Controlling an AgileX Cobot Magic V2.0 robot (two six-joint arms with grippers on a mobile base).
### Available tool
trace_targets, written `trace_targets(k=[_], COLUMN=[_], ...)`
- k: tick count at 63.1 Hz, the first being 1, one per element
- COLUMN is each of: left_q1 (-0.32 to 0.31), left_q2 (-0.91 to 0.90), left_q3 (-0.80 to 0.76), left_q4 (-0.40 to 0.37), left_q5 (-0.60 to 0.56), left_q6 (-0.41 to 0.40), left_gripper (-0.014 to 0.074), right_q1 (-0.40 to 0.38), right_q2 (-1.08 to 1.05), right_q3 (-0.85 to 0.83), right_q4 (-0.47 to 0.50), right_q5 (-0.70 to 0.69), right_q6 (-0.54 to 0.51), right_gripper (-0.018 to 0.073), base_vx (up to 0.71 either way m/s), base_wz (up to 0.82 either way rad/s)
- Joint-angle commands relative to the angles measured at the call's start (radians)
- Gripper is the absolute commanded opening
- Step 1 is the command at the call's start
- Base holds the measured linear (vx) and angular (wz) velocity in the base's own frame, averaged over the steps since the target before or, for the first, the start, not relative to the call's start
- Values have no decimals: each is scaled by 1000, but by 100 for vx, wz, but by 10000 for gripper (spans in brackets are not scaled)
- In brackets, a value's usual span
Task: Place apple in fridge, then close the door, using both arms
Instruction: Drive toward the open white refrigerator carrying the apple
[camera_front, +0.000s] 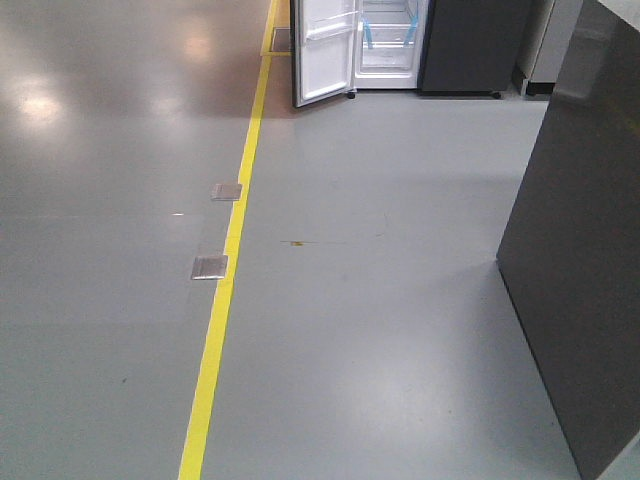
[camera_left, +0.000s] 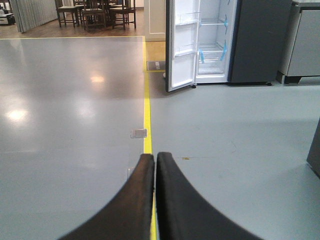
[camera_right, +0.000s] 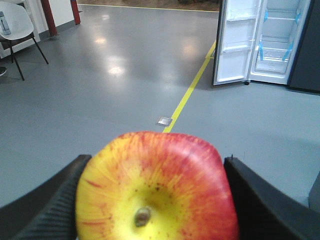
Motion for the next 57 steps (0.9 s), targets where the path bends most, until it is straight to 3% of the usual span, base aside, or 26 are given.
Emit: trace_targets(k=[1, 57], left_q1=[1, 1], left_q2=[-15, -15], left_q3=[21, 21], left_q4=[-8, -8], left_q5=[-81, -81], left_q6=[-11, -11], left_gripper=[-6, -6], right_q1=[-3, -3], right_q2=[2, 2], right_q3=[-25, -25], right_q4=[33, 33], right_q5=[-77, -76], right_q6=[-10, -10], right_gripper=[-3, -3], base_vx=[24, 27], base_wz=[-4, -2])
